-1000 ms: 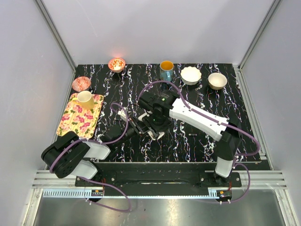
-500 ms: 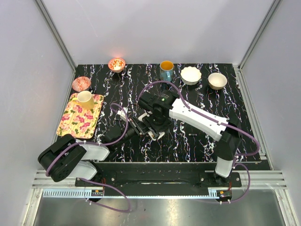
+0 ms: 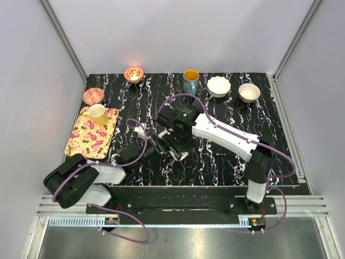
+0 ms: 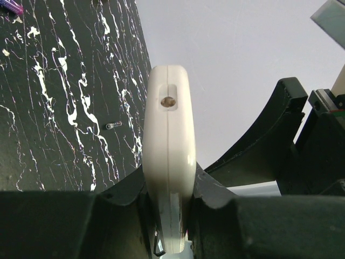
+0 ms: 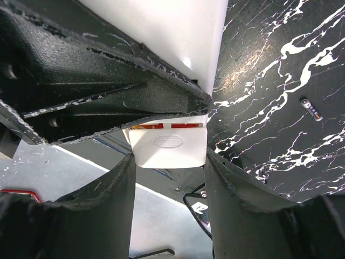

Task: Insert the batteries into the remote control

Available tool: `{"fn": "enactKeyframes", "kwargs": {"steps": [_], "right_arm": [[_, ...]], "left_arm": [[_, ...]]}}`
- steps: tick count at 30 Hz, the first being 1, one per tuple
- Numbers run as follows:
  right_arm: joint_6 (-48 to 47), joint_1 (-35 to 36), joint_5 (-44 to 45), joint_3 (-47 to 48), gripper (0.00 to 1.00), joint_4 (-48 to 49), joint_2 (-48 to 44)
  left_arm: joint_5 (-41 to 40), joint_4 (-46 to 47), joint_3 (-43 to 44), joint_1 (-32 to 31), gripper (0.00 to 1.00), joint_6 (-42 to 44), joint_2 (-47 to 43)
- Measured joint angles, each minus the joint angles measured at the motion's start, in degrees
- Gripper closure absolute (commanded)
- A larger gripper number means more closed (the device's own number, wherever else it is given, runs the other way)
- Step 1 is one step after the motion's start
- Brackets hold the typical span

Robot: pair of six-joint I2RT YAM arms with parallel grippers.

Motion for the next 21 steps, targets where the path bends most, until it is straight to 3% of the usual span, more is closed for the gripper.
{"fn": "enactKeyframes", "kwargs": {"steps": [21], "right_arm": [[1.60, 0.02, -0.02, 0.00, 1.00, -1.31, 0.04]], "left_arm": [[-1.16, -0.15, 0.15, -2.03, 1.00, 0.46, -0.02]]}}
